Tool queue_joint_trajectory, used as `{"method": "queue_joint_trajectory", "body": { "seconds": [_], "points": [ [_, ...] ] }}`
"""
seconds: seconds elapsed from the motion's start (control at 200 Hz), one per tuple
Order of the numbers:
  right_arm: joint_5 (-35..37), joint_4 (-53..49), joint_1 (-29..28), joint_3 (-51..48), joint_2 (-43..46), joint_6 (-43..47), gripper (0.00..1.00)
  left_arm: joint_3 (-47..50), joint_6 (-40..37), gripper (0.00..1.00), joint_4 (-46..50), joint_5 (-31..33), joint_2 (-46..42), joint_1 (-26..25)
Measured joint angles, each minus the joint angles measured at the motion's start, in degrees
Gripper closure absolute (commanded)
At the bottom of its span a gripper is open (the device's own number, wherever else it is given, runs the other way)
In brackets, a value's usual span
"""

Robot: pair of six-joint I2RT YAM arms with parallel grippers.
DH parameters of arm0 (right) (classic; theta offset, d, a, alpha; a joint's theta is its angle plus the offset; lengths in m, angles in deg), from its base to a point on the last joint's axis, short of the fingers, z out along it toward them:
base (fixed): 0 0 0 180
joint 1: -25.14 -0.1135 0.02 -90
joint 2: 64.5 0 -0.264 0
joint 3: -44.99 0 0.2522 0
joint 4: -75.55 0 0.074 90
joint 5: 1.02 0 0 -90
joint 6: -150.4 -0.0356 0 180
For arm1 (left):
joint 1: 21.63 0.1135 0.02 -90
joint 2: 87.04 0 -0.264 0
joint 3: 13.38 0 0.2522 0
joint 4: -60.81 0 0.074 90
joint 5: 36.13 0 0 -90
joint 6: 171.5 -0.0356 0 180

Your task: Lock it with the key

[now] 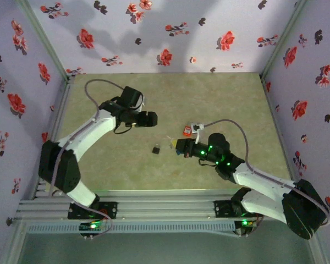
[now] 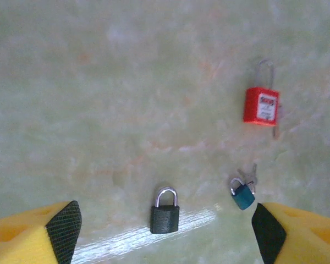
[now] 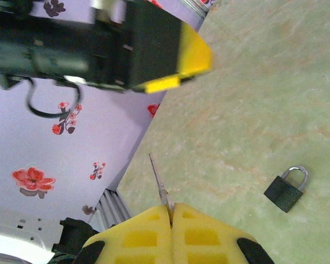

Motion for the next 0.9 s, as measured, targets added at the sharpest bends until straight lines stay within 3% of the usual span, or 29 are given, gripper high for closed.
{"method": "queue_joint_trajectory", "body": {
  "seconds": [0.02, 0.085, 0.195, 0.455, 0.675, 0.9],
  "points": [
    [0.2, -0.2, 0.0, 0.0, 0.0, 0.2, 1.00, -0.1, -0.7, 0.03, 0.2, 0.3, -1.1, 0.1],
    [0.7, -0.6, -0.1, 0.0, 0.0, 0.5, 1.00, 0.0, -2.1, 0.00, 0.5, 1.5, -4.3, 0.2],
    [2.2, -1.7, -1.0, 0.1, 0.0, 1.9, 1.00, 3.1, -3.8, 0.00, -2.0, 3.3, -11.4, 0.7],
    [6.9, -7.9, -5.7, 2.6, -0.6, 5.4, 1.00, 21.9, -4.6, 0.00, -14.0, 10.5, -29.9, 3.8],
    [12.3, -13.2, -9.5, 4.5, -0.7, 6.4, 1.00, 30.2, -5.0, 0.00, -19.8, 17.5, -33.6, 5.4],
    [17.6, -17.0, -10.3, 4.9, -3.7, 4.9, 1.00, 31.1, -5.6, 0.00, -21.1, 23.3, -34.5, 5.5]
  ]
}}
